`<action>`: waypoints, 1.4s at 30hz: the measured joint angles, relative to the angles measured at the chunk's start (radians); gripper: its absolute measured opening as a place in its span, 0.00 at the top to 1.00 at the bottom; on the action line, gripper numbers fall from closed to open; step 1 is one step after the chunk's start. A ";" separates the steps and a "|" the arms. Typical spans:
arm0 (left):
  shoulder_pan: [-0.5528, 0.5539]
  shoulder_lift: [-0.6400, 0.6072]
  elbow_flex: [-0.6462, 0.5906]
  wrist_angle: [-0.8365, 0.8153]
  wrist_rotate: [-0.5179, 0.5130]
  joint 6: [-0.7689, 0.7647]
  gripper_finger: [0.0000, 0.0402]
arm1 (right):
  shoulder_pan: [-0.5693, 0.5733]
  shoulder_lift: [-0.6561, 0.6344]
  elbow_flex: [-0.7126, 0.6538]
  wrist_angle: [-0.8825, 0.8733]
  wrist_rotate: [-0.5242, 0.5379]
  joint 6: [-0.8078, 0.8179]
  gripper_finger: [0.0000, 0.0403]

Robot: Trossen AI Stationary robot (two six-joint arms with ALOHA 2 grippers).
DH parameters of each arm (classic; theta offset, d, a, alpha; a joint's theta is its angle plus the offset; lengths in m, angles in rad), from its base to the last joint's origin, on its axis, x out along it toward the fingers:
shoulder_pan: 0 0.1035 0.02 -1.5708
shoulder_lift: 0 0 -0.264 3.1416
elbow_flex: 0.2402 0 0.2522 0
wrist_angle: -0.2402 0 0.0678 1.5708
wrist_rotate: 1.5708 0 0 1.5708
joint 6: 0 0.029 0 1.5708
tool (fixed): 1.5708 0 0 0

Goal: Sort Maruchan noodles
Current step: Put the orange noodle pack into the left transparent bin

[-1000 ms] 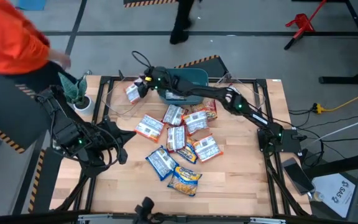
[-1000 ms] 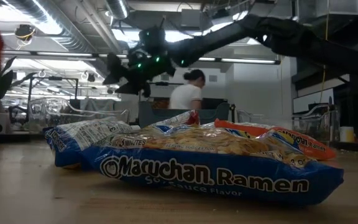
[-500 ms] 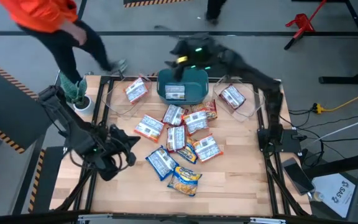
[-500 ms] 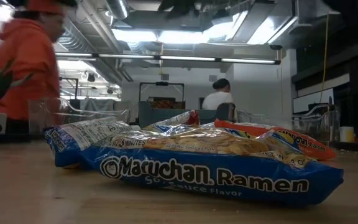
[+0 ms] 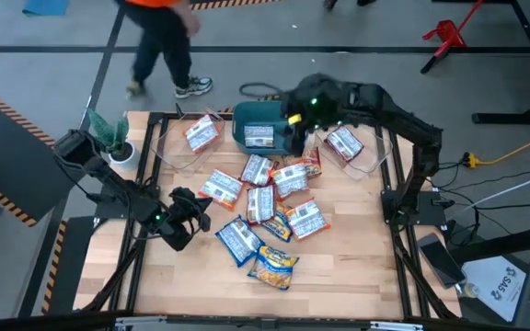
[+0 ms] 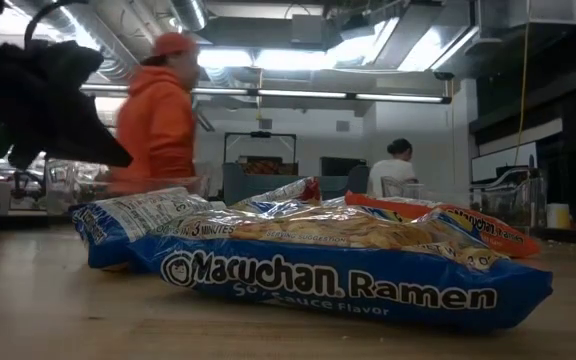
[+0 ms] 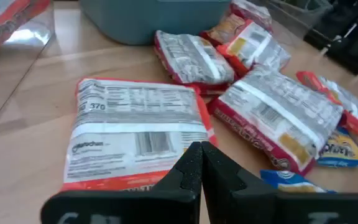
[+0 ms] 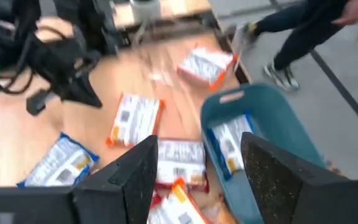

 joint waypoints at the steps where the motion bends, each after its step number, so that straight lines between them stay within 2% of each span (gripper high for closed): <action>1: 0.006 0.000 -0.008 0.002 0.001 0.000 1.00 | 0.016 0.000 -0.025 0.000 0.014 0.007 0.47; 5: 0.037 0.001 -0.023 0.016 -0.004 0.002 1.00 | 0.086 0.002 -0.125 0.021 0.019 0.031 0.47; 12: 0.051 0.062 -0.047 0.055 -0.005 -0.003 1.00 | 0.171 0.004 -0.435 0.291 0.043 0.033 0.47; 21: 0.055 0.177 -0.054 0.072 0.022 -0.059 1.00 | 0.181 0.003 -0.806 0.830 -0.047 0.122 0.47; 24: 0.055 0.219 -0.054 0.072 0.041 -0.096 1.00 | 0.178 0.003 -0.895 0.965 -0.038 0.142 0.47; 29: 0.055 0.283 -0.054 0.077 0.093 -0.159 1.00 | 0.173 0.003 -0.974 1.105 -0.023 0.141 0.47; 36: 0.052 0.372 -0.053 0.123 0.089 -0.230 1.00 | 0.174 0.003 -0.981 1.128 -0.017 0.133 0.47; 42: -0.013 0.333 -0.020 0.190 0.059 -0.222 1.00 | 0.174 0.003 -0.981 1.147 -0.027 0.130 0.47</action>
